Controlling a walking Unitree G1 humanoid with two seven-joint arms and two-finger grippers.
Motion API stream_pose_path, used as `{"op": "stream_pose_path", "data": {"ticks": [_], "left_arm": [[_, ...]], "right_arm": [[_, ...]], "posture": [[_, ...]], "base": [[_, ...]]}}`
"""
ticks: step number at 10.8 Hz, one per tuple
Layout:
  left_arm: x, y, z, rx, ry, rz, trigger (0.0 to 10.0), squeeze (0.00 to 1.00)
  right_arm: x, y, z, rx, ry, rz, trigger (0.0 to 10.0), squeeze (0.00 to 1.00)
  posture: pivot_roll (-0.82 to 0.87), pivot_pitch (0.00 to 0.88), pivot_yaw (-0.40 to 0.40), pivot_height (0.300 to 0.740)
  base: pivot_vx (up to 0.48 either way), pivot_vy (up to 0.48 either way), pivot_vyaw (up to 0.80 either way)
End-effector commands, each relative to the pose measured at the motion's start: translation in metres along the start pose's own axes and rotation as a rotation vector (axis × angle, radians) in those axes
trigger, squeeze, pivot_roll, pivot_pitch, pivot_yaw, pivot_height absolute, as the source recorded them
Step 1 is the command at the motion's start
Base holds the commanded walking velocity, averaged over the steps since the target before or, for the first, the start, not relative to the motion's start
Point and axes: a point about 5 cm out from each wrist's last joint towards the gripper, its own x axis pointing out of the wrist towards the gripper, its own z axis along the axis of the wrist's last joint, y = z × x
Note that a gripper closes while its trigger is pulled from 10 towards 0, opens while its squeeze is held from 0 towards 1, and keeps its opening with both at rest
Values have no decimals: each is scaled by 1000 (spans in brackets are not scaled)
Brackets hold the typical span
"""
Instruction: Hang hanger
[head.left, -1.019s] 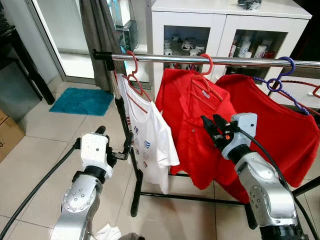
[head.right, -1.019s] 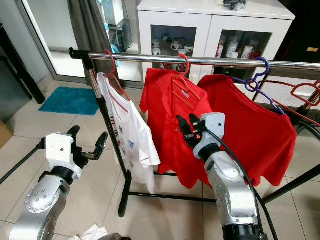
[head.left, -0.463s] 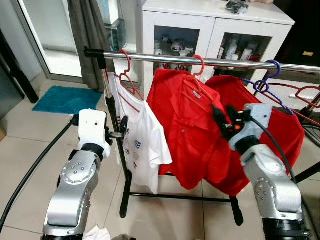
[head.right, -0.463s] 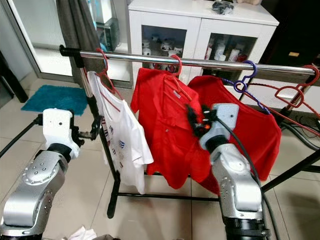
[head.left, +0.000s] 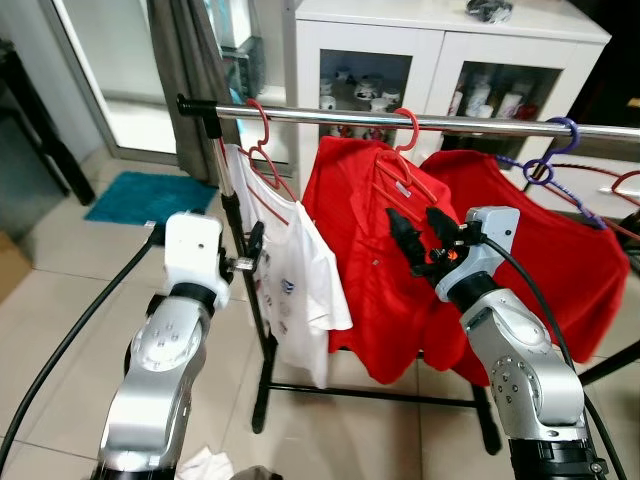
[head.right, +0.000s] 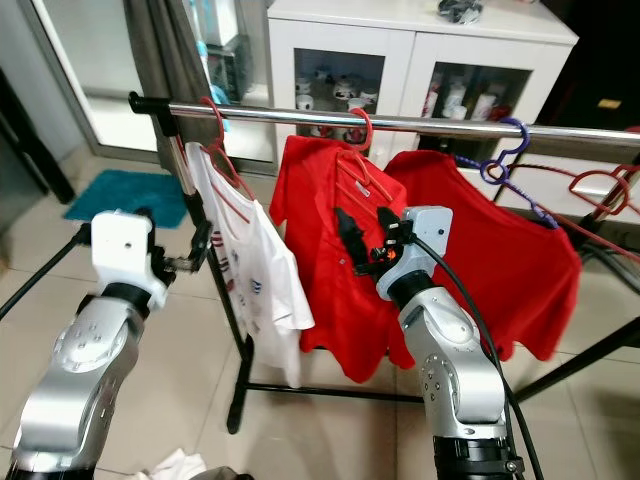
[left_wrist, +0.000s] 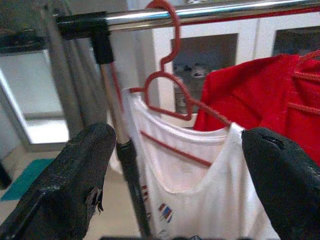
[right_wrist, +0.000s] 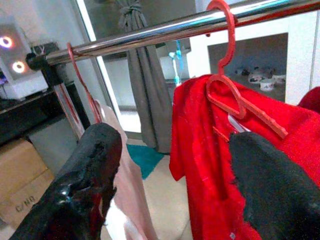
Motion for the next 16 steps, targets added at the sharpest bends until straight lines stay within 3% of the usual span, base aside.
{"op": "stream_pose_path", "data": {"ticks": [1,2,3,8,11,12,13,14,16], "left_arm": [[3,1,0,-26,17,-11,10000,1000],[4,2,1,-40,29,-3,10000,1000],[4,-2,0,-71,63,-83,10000,1000],[2,-1,-3,-42,97,-82,10000,1000],[2,-3,-7,-51,124,-104,10000,1000],[2,-4,-3,-27,115,-87,10000,1000],[1,-1,3,-54,63,-65,10000,439],[1,0,2,-43,73,-54,10000,157],[0,-4,0,0,78,-86,10000,137]], "right_arm": [[-1,-4,5,-39,-25,-23,10000,1000],[-1,-6,5,-35,-28,-29,10000,1000],[1,-8,4,-39,-11,-35,10000,1000],[1,-2,11,28,-73,-14,10000,1000],[2,-3,6,-36,-2,-28,10000,1000],[3,-9,5,-125,10,-131,10000,1000],[2,-7,5,-105,2,-134,10000,1000],[1,-5,3,-111,17,-120,10000,1000],[1,1,4,-153,-22,-92,10000,1000]], "posture": [[-32,0,64,740],[-28,0,63,740],[-20,0,58,740],[-15,0,69,740],[-23,0,74,740],[-18,0,67,740],[-20,0,64,740],[-20,0,64,740],[-24,0,69,740]], "base": [[0,0,0],[0,0,0],[0,0,0],[0,0,0],[0,0,0],[0,0,0],[0,0,0],[0,0,0],[0,0,800]]}}
